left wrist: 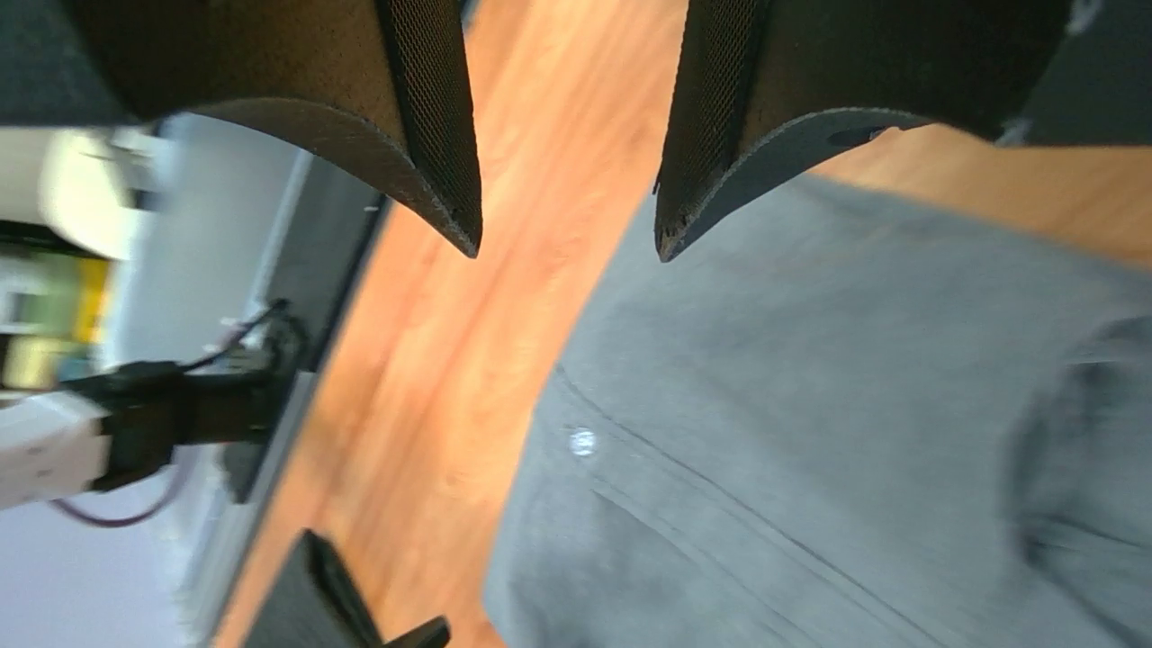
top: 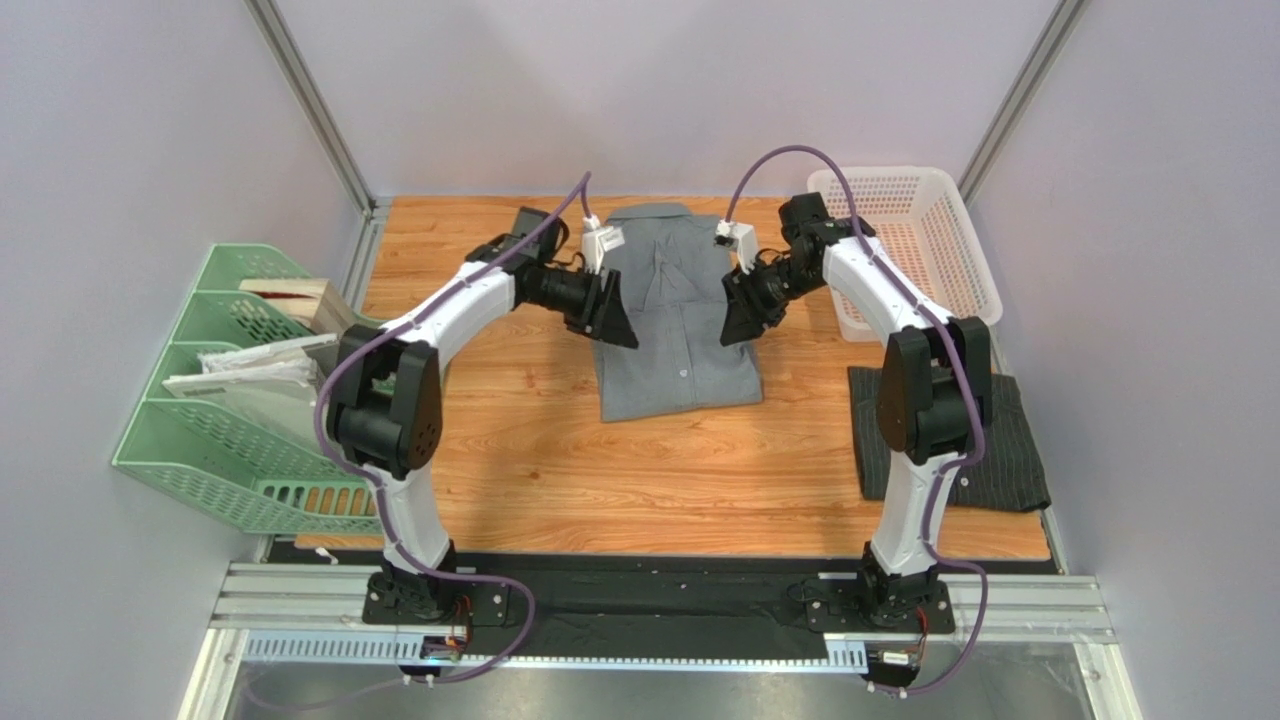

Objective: Fold and stack the long sleeve shirts
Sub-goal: Fold the shirt

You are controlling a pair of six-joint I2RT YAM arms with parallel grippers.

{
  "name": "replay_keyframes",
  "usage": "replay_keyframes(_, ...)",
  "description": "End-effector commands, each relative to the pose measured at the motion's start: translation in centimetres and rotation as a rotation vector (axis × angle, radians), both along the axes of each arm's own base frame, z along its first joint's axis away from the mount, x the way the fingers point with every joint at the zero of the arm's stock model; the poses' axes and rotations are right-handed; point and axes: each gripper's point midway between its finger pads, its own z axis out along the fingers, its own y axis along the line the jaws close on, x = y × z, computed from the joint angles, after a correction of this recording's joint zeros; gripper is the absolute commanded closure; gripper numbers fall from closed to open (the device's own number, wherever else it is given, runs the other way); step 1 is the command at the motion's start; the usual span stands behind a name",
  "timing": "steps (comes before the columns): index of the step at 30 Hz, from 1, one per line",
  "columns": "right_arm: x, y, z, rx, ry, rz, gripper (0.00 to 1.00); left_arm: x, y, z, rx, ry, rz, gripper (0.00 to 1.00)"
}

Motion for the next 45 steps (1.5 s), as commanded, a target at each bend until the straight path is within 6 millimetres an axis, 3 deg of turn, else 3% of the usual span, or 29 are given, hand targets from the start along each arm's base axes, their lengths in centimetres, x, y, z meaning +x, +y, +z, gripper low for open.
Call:
replay_keyframes(1,-1.5,2.2,-1.9,0.116,0.251,-0.042,0.60,0.2,-3.5,-2.4,-0.156,0.295,0.056,0.44)
replay_keyframes(2,-0.6,1.8,-3.8,0.108,0.293,-0.066,0.60,1.1,-3.4,-3.6,-0.126,0.297,0.089,0.45)
replay_keyframes(3,0.0,1.7,-4.6,0.106,0.322,-0.097,0.60,2.3,-3.1,-4.0,-0.100,0.298,0.113,0.46)
replay_keyframes(5,2.4,1.0,-5.6,0.099,0.327,-0.152,0.58,4.2,-2.3,-7.2,-0.026,0.310,0.179,0.46)
replay_keyframes(6,2.8,0.9,-7.2,0.094,0.381,-0.185,0.58,5.0,-1.6,-7.9,-0.008,0.321,0.199,0.44)
replay_keyframes(8,3.8,0.5,-8.2,0.097,0.414,-0.228,0.55,7.1,-0.7,-9.4,0.054,0.275,0.215,0.44)
replay_keyframes(11,3.3,1.0,-8.6,0.119,0.482,-0.253,0.50,6.9,0.9,-10.8,0.106,0.309,0.234,0.45)
replay_keyframes(12,2.0,1.0,-9.3,0.113,0.527,-0.263,0.49,6.4,1.5,-10.9,0.112,0.321,0.237,0.45)
replay_keyframes(13,1.5,1.3,-8.4,0.130,0.520,-0.257,0.48,5.2,2.0,-11.1,0.123,0.341,0.234,0.45)
replay_keyframes(15,-0.2,1.6,-7.9,0.138,0.543,-0.251,0.42,3.6,2.3,-10.6,0.096,0.361,0.207,0.45)
replay_keyframes(17,-2.4,1.9,-6.3,0.161,0.542,-0.232,0.40,1.6,2.3,-8.7,0.042,0.310,0.148,0.45)
replay_keyframes(18,-2.9,1.9,-5.5,0.176,0.537,-0.231,0.40,0.2,2.5,-8.7,0.031,0.292,0.124,0.44)
replay_keyframes(19,-3.4,2.0,-4.5,0.194,0.531,-0.229,0.40,-0.1,2.3,-5.8,-0.011,0.208,0.101,0.44)
replay_keyframes(20,-3.4,2.0,-2.4,0.218,0.491,-0.225,0.41,-0.4,2.2,-4.7,-0.031,0.166,0.083,0.44)
replay_keyframes(22,-3.5,1.7,-0.5,0.228,0.440,-0.227,0.42,-1.2,1.9,-2.0,-0.062,0.099,0.052,0.43)
replay_keyframes(24,-3.8,1.7,1.5,0.245,0.389,-0.217,0.48,-2.3,0.7,-0.8,-0.081,0.061,-0.007,0.41)
replay_keyframes(27,-5.4,2.1,1.8,0.255,0.438,-0.213,0.64,-4.5,-1.0,-1.0,-0.091,0.123,-0.058,0.42)
replay_keyframes(29,-6.9,2.6,0.5,0.243,0.518,-0.209,0.72,-5.4,-2.0,-1.5,-0.127,0.179,-0.075,0.45)
replay_keyframes(32,-8.7,3.3,-1.1,0.229,0.591,-0.189,0.74,-6.5,-2.9,-3.0,-0.150,0.299,-0.046,0.47)
replay_keyframes(35,-9.0,3.8,-3.7,0.186,0.655,-0.207,0.74,-6.8,-3.3,-5.1,-0.131,0.369,-0.023,0.47)
replay_keyframes(37,-8.6,2.9,-6.7,0.129,0.690,-0.262,0.74,-6.2,-2.6,-8.0,-0.066,0.434,0.044,0.47)
replay_keyframes(42,-8.5,0.7,-10.7,0.049,0.784,-0.372,0.74,-5.8,0.1,-13.2,0.058,0.521,0.153,0.47)
replay_keyframes(44,-8.9,0.3,-11.0,0.023,0.780,-0.369,0.72,-6.6,0.6,-13.5,0.075,0.547,0.137,0.47)
replay_keyframes(45,-9.4,0.2,-10.4,0.024,0.796,-0.360,0.71,-6.9,0.4,-12.7,0.052,0.538,0.105,0.47)
